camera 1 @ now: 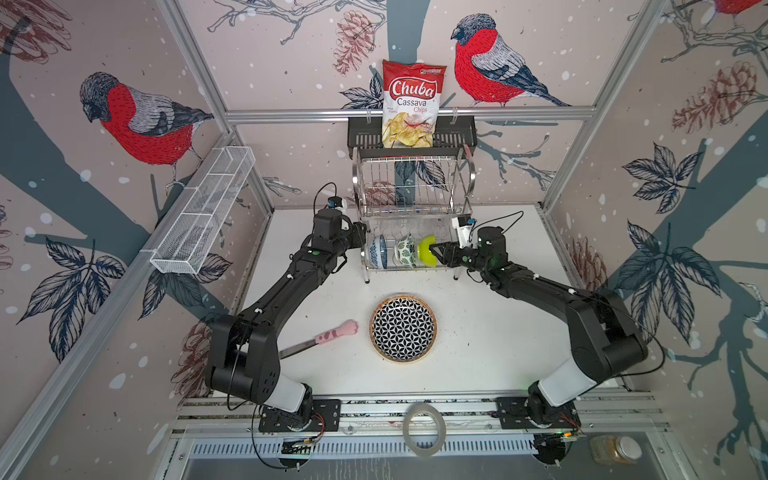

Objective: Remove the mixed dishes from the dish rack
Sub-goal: 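Move the right gripper onto the lime-green bowl's rim while the left approaches the rack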

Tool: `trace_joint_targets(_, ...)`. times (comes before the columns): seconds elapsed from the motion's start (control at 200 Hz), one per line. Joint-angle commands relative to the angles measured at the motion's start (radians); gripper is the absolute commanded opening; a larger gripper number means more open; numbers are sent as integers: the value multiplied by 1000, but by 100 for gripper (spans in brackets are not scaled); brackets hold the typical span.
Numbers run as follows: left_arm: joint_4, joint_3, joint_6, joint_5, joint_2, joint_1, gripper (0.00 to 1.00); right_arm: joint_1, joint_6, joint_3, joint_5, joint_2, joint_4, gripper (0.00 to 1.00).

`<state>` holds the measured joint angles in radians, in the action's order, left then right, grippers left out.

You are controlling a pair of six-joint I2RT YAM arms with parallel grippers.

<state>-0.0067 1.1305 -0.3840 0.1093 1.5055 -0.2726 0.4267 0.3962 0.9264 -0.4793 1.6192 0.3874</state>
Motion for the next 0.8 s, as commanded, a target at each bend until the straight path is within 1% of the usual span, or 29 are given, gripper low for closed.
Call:
trace_joint_targets(0.0, 44, 18, 16, 8, 11, -2, 49, -1, 21, 24, -15, 21, 5, 49)
trace_joint_targets(0.235, 36, 29, 20, 10, 15, -2, 46, -1, 30, 90, 4, 98, -67, 48)
trace_joint_targets(0.425, 26, 34, 21, 9, 13, -2, 43, 1, 59, 116, -4, 146, -73, 47)
trace_joint_targets(0.796, 24, 36, 18, 13, 19, -3, 43, -2, 88, 152, -34, 211, -93, 44)
